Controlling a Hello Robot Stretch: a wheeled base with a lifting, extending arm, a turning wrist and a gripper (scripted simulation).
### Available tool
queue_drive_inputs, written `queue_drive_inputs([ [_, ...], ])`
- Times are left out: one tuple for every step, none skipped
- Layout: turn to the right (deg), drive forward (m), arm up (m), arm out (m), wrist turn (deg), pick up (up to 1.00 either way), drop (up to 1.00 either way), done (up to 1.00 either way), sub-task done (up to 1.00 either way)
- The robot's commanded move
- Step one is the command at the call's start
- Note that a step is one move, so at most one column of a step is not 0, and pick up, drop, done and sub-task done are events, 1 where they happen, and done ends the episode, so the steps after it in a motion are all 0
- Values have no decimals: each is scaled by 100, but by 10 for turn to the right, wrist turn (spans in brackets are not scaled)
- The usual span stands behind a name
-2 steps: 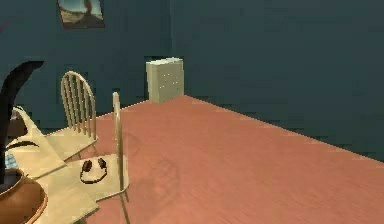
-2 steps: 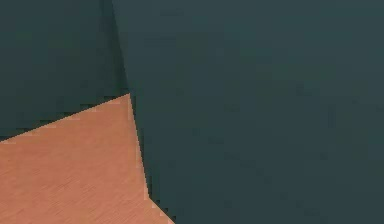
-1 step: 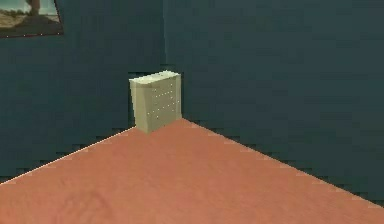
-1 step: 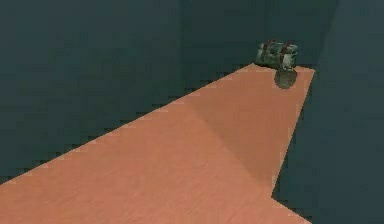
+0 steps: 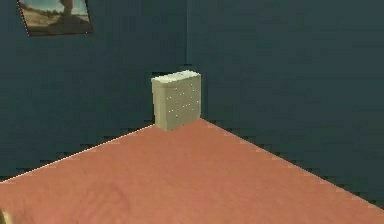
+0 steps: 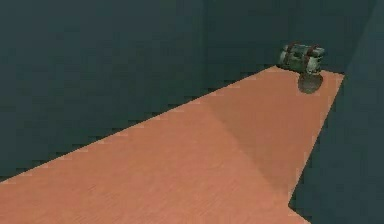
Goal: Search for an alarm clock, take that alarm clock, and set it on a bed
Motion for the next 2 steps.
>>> queue_drive_inputs([
  [0,30,0,0,0,0,0,0,0],
  [-360,0,0,0,0,0,0,0,0],
])
